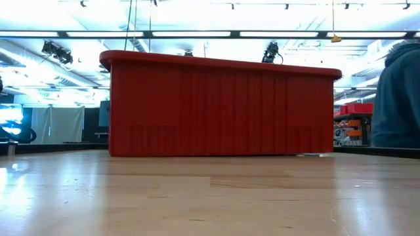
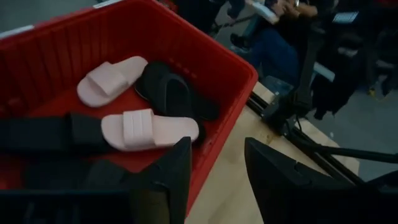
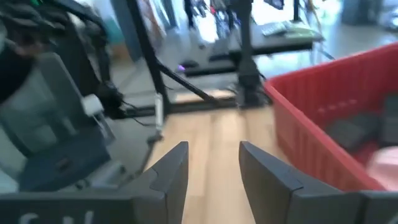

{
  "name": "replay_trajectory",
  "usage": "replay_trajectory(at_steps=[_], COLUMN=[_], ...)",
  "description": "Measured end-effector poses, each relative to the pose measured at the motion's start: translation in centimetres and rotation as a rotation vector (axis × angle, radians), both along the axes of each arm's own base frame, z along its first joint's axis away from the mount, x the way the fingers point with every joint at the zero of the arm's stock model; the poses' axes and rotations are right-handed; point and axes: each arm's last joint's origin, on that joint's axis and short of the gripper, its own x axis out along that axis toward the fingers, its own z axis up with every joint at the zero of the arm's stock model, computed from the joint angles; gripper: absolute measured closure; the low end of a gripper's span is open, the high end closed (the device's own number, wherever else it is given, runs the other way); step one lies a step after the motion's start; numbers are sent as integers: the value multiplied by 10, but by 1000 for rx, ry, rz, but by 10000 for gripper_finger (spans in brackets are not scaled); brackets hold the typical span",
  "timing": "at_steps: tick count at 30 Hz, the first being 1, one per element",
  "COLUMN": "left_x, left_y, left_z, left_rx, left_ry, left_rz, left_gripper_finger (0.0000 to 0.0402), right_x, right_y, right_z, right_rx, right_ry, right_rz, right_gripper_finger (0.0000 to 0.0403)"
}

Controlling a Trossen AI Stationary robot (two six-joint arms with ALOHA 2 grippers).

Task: Pick and place slides into bin
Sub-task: Return to Home Position

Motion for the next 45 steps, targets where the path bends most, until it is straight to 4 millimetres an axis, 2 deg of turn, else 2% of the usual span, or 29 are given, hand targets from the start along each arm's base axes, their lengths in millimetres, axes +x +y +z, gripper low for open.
replay_trajectory(at_steps=[5,8,14,18,22,29,37,41,45], left_x=[-19,-27,-33,-33,-32,-24,-27,-33,-51], left_y=[-25,-35,-50,-54,-59,-68,-73,-74,-64], left_z=[-39,-68,-117,-144,-165,-191,-221,-223,-210], left_rx=[5,-13,33,54,19,61,101,106,140], left_ry=[-81,-106,-139,-149,-230,-347,-291,-287,-336], left_rz=[47,38,-17,-55,-57,-94,-144,-165,-137], left_gripper_finger=[246,252,265,269,266,270,280,278,273], right_x=[-8,-15,-25,-19,-11,-4,2,2,0], right_y=[-4,-9,-14,-10,-5,0,3,3,2], right_z=[-47,-67,-90,-106,-121,-140,-164,-165,-158], right_rx=[68,112,156,180,201,232,315,328,327], right_ry=[-144,-214,-314,-340,-364,-411,-352,-346,-369], right_rz=[40,44,73,73,75,74,71,64,64], right_gripper_finger=[254,254,254,254,254,254,254,254,254])
